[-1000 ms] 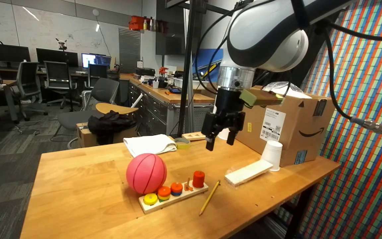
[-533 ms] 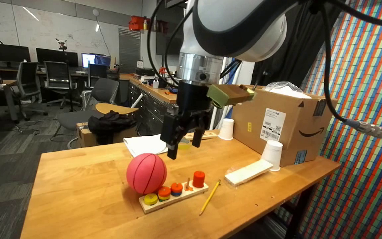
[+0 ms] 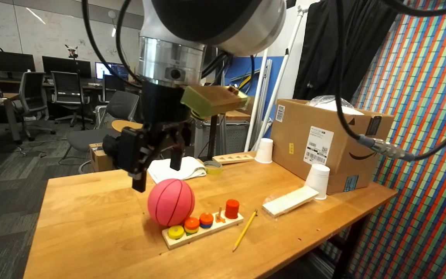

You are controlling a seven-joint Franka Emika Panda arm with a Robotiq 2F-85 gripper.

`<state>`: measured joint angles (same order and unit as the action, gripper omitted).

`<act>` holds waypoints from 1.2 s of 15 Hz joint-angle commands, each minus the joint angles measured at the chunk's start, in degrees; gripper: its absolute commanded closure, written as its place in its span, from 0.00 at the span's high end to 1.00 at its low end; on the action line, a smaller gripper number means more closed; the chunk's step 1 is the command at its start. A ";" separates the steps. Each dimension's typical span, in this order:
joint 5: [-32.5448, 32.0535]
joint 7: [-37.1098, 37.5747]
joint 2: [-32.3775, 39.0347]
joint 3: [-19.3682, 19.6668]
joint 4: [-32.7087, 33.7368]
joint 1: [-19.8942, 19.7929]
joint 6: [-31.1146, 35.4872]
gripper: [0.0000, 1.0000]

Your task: Push the ball towards the box

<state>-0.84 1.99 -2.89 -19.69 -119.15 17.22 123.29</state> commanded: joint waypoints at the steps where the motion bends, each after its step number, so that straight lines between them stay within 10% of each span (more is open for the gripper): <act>1: -2.27 -0.92 7.19 -0.38 8.52 1.22 -1.57 1.00; 18: 0.83 -1.62 22.92 2.65 22.40 1.39 -8.08 1.00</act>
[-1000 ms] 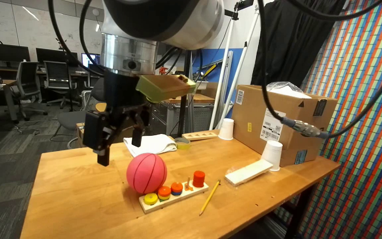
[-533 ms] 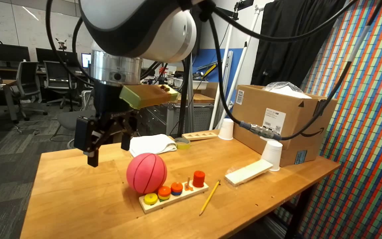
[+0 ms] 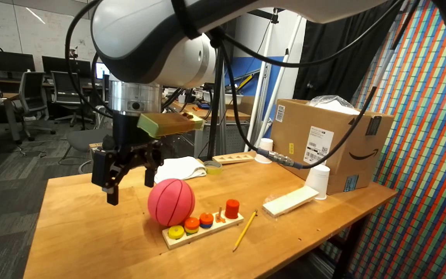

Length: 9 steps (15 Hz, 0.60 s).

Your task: Push the ball towards the box

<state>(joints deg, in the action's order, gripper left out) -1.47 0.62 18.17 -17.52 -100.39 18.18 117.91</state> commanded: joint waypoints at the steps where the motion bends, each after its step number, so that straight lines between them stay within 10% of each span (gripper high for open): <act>1: 2.02 -0.35 2.21 0.48 4.00 0.35 -3.22 1.00; 9: 6.24 -4.13 5.33 0.34 5.03 -0.83 -2.30 1.00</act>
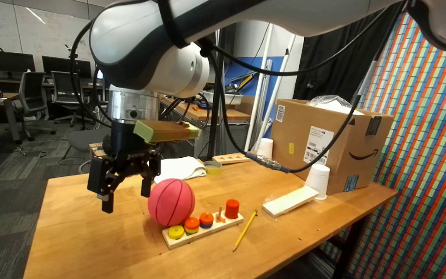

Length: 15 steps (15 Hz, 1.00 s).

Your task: Push the ball towards the box

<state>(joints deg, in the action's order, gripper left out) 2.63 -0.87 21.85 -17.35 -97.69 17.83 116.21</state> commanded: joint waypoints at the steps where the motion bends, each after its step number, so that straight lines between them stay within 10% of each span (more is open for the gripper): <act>1: 2.24 -3.16 2.12 0.24 2.72 -0.60 -0.66 1.00; 9: 3.13 -5.59 4.32 2.21 2.67 -3.50 -0.59 1.00; 15: -10.63 -3.17 -5.58 12.10 -2.68 -8.23 3.32 1.00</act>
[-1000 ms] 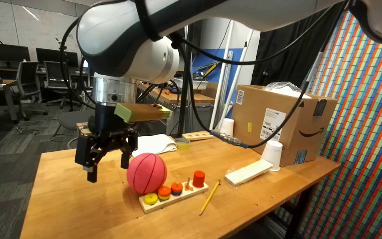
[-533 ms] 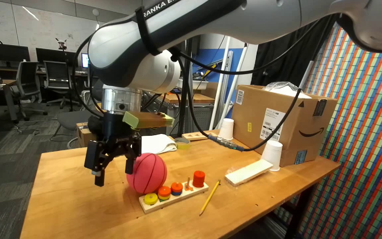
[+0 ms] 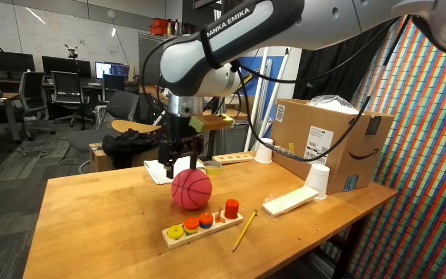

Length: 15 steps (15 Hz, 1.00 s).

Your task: Push the ball towards the box

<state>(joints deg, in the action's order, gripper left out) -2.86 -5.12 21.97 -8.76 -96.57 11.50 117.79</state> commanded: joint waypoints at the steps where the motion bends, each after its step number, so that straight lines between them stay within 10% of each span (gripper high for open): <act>1: -7.12 1.61 -7.76 4.90 -5.05 -3.05 2.43 1.00; 6: -18.43 5.12 -18.82 9.16 -14.89 -6.70 8.78 1.00; 15: -16.74 7.57 -29.16 2.27 -28.14 -4.59 9.09 1.00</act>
<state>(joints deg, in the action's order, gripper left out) -19.91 1.47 -3.46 -5.11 -120.54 6.25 125.57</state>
